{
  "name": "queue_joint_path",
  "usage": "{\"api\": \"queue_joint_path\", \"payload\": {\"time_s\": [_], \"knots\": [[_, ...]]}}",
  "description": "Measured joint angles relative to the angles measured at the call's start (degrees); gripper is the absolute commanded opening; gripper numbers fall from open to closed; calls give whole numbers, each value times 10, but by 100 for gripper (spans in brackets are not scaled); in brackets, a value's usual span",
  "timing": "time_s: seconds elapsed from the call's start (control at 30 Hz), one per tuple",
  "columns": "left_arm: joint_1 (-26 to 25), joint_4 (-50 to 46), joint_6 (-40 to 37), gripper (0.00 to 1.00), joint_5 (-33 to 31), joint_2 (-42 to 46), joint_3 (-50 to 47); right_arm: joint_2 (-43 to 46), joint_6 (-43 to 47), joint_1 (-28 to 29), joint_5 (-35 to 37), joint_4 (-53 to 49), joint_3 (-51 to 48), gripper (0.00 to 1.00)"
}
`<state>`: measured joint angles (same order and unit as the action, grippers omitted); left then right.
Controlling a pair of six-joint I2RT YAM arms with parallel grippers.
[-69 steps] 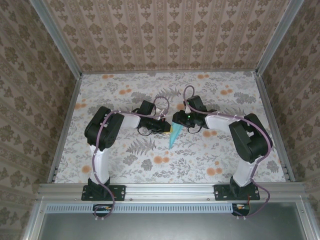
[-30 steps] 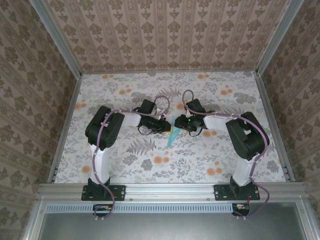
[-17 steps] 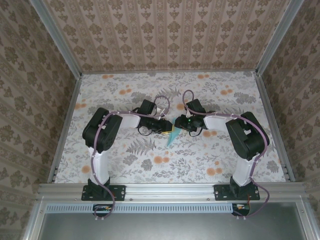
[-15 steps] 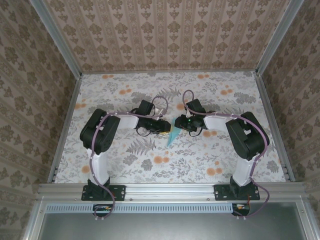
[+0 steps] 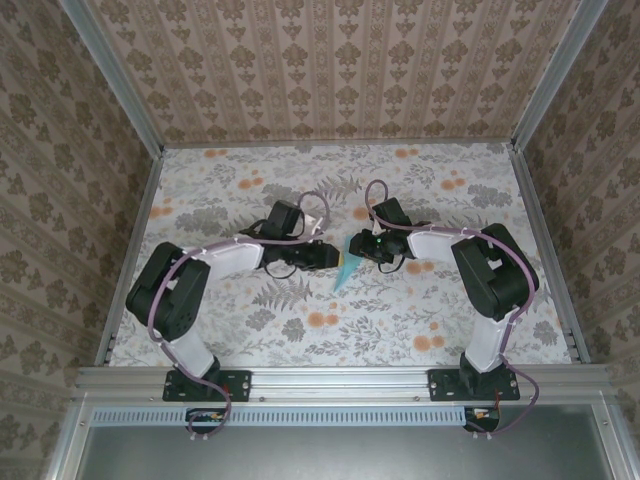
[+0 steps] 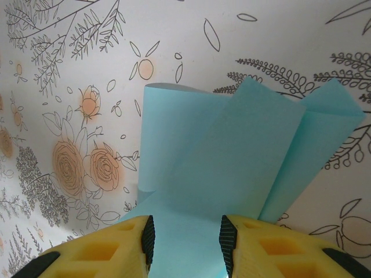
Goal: Fold a paper plane with a square sheet of paper (fold left side to right side)
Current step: Fold the wing for the fifth time at the center of the table.
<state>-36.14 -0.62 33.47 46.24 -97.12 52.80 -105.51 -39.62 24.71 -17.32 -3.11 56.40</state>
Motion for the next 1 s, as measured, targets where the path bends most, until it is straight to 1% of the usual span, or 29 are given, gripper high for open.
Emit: {"api": "queue_joint_path", "payload": {"time_s": [0.17,0.4,0.57,0.73,1.0], "knots": [[-30,-3,10,32,7,-13,17,0,0,0,0,0,0,40],[-39,-7,10,32,6,-60,51,0,0,0,0,0,0,40],[-47,-28,7,32,3,-84,72,0,0,0,0,0,0,40],[-53,-61,-10,32,-11,-103,90,0,0,0,0,0,0,40],[-56,-103,-34,33,-44,-110,96,-1,0,0,0,0,0,40]]}}
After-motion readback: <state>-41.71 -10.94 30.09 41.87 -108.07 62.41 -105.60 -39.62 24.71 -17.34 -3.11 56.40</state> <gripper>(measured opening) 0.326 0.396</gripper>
